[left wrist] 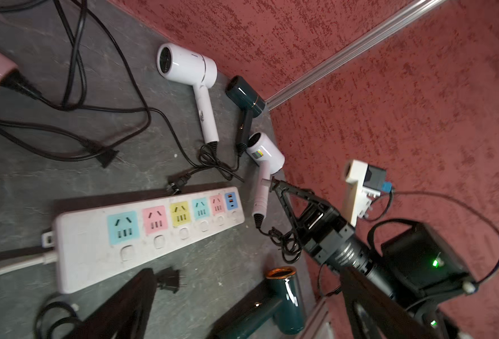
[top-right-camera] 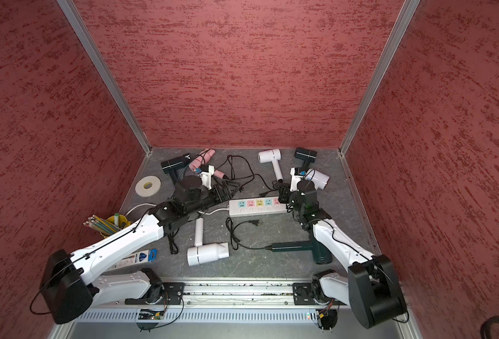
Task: Charge the blow dryers
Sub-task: Insert the plug into the socket.
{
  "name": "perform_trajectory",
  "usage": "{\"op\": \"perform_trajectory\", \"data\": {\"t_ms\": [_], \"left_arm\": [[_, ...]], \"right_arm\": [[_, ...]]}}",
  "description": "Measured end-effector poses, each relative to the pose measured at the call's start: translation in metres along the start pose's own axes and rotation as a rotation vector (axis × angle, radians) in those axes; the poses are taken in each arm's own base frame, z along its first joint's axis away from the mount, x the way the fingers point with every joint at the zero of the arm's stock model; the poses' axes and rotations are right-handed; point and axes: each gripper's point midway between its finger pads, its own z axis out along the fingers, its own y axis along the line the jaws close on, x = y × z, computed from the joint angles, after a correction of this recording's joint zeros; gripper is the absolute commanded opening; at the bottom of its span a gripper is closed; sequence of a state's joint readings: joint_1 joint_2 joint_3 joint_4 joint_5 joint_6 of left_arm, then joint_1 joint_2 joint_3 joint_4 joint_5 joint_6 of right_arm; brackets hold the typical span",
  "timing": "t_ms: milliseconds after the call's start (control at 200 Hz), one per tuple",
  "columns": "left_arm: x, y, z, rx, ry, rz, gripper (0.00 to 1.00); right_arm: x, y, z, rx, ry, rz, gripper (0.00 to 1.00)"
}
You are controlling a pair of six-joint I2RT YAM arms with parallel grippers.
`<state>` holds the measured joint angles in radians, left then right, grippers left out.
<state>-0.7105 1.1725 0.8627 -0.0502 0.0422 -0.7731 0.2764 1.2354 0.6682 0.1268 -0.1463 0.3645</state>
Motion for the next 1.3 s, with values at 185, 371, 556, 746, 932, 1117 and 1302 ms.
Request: {"op": "perform_trajectory", "data": {"t_ms": [185,371,556,746,932,1117,1302], "left_arm": [[-0.007,0.043,-0.01,-0.177,-0.107,0.151,1.0],[-0.01,0.074,-0.017,-0.293,-0.166,0.26,1.0],[-0.006,0.095,-0.022,-0.341,-0.18,0.301,1.0],[-0.012,0.095,-0.021,-0.339,-0.204,0.307,1.0],[-0.012,0.099,-0.02,-0.351,-0.2,0.306,1.0],[-0.01,0.105,-0.016,-0.366,-0.188,0.305,1.0],[-0.011,0.107,-0.017,-0.37,-0.189,0.302,1.0]], "right_arm": [[0.019,-0.015,0.016,0.092,0.17,-0.028,0.0],[0.037,-0.031,0.02,0.171,0.271,-0.047,0.0],[0.056,-0.047,0.031,0.241,0.363,-0.042,0.0],[0.071,-0.053,0.039,0.287,0.431,-0.055,0.0],[0.07,-0.052,0.044,0.314,0.446,-0.073,0.0],[0.075,-0.049,0.046,0.335,0.474,-0.094,0.0],[0.078,-0.044,0.044,0.348,0.493,-0.114,0.0]]}}
